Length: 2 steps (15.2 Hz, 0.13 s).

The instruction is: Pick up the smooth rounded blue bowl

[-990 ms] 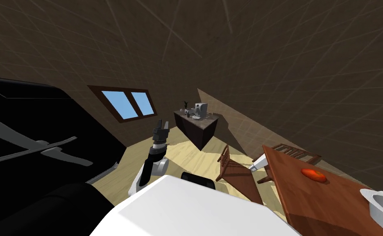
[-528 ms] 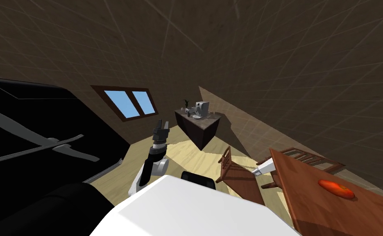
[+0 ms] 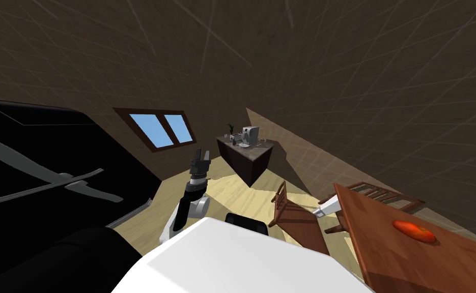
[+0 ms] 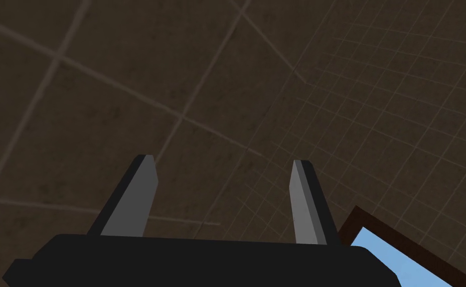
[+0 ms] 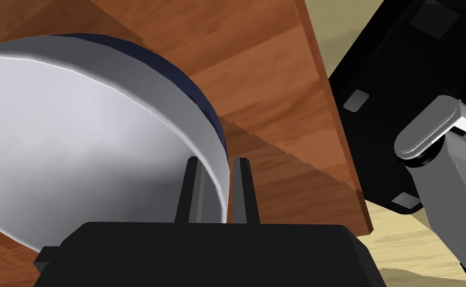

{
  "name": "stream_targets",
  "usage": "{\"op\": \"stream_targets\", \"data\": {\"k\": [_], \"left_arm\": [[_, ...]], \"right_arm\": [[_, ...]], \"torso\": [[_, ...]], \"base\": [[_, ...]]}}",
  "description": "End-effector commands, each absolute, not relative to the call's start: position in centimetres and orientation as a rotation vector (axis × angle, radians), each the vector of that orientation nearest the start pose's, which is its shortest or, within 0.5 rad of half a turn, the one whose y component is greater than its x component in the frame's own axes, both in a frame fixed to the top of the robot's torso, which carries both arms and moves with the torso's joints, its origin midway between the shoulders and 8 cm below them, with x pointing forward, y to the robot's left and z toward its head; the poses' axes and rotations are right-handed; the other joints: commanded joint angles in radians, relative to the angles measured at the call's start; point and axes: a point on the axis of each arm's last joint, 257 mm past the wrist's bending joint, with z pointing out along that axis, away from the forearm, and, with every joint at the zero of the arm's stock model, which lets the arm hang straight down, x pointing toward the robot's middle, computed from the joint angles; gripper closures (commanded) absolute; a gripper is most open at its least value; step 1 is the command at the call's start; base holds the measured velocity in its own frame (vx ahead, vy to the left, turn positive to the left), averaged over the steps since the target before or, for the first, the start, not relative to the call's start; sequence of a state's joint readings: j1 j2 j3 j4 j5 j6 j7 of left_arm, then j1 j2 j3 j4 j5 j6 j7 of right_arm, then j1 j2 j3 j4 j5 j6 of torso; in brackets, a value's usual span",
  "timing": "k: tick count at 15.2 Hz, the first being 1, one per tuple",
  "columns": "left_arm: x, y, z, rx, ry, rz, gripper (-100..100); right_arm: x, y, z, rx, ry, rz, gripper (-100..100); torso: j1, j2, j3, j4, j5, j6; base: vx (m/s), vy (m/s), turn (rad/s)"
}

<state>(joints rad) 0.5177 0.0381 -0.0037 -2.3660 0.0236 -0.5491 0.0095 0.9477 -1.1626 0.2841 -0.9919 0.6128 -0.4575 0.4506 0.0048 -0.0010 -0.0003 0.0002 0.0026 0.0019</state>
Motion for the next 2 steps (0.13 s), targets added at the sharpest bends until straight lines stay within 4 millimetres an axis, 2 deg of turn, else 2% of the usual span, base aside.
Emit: {"op": "stream_targets", "data": {"k": [1, 2], "left_arm": [[31.57, 27.18, 6.5, -0.552, 0.545, -1.354, 0], [31.57, 27.18, 6.5, -0.552, 0.545, -1.354, 0]], "right_arm": [[-13.33, -65.21, -42.73, -0.538, 3.034, -0.218, 100], [-13.44, -64.9, -43.3, -0.53, 3.031, -0.223, 100]], "torso": [[0.0, 0.0, 0.0, 0.0, 0.0, 0.0], [0.002, -0.001, -0.001, 0.0, 0.0, 0.0]], "base": [[0.053, 0.053, -0.113], [0.031, 0.033, -0.046]]}}
